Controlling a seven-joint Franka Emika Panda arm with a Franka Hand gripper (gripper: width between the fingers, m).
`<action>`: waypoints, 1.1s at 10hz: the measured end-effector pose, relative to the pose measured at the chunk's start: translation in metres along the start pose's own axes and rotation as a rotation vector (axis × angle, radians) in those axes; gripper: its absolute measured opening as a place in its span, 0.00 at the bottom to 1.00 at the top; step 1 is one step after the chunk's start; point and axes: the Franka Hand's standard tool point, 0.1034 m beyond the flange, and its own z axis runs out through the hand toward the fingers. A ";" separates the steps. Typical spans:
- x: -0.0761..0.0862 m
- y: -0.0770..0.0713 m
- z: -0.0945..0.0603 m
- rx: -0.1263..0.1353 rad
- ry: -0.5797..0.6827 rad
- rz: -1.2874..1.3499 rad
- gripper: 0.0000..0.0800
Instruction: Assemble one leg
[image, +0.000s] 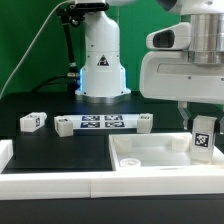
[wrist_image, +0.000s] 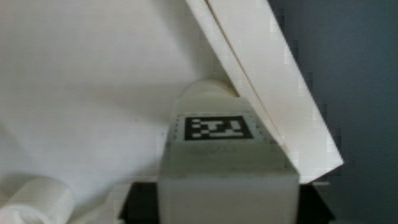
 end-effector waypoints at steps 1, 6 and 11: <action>0.000 0.000 0.000 0.003 -0.001 0.091 0.37; 0.002 0.002 0.001 0.015 -0.022 0.464 0.37; 0.004 0.002 0.001 0.026 -0.008 0.161 0.79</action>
Offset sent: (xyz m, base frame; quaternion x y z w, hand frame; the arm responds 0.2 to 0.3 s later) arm 0.0009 -0.0127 -0.0029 -0.0118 -0.0030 0.1422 0.9898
